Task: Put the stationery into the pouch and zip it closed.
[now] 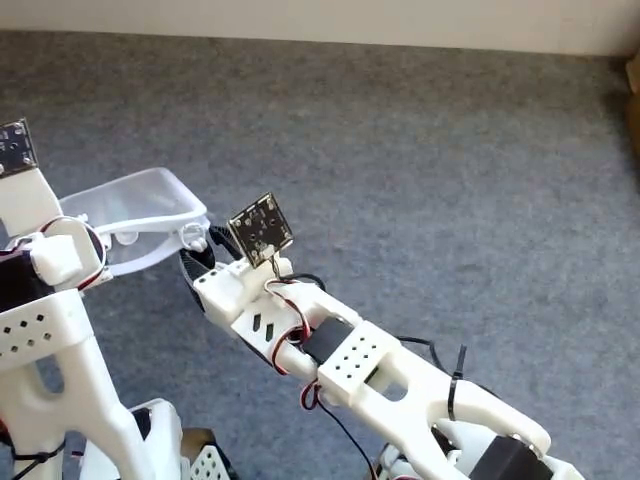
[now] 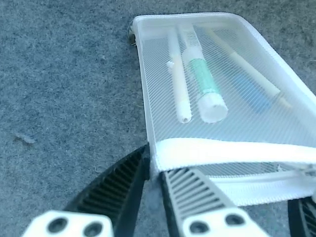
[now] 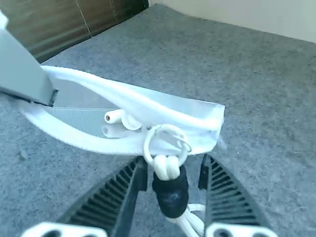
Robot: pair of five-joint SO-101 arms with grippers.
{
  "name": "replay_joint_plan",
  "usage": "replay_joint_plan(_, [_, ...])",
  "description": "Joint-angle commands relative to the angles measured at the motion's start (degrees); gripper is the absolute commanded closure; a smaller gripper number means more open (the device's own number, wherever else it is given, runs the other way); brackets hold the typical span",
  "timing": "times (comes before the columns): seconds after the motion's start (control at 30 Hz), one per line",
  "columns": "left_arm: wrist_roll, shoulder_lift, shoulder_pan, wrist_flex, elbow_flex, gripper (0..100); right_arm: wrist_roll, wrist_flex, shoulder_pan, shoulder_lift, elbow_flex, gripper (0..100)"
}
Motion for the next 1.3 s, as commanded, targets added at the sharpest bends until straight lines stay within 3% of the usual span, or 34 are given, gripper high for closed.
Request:
replay_joint_plan(0.0, [0.44,-0.31,1.01,-1.23,-0.31,99,0.0,-2.07,-0.22,-0.75,-3.82,92.2])
replay_joint_plan(0.3, [0.44,-0.31,1.01,-1.23,-0.31,99,0.09,-0.31,-0.13,-3.65,-2.24,98.5])
replay_joint_plan(0.67, [0.35,-0.31,1.1,-3.78,-0.84,98,7.38,26.42,-0.48,-21.05,-0.57,99.3])
replay_joint_plan(0.77, [0.35,-0.31,1.45,-4.84,-0.84,89,7.38,31.08,-0.48,-20.44,-0.84,99.3])
replay_joint_plan(0.9, [0.44,-0.31,4.88,-4.48,-2.15,74,9.67,35.47,-0.48,-20.26,-0.84,99.3])
replay_joint_plan(1.03, [0.44,-0.31,9.8,-4.48,-6.2,75,14.51,37.85,-0.48,-20.44,-0.48,99.3])
replay_joint_plan(1.27, [0.35,0.04,20.62,-8.0,-11.91,75,15.12,37.85,-0.48,-20.35,-0.4,99.3])
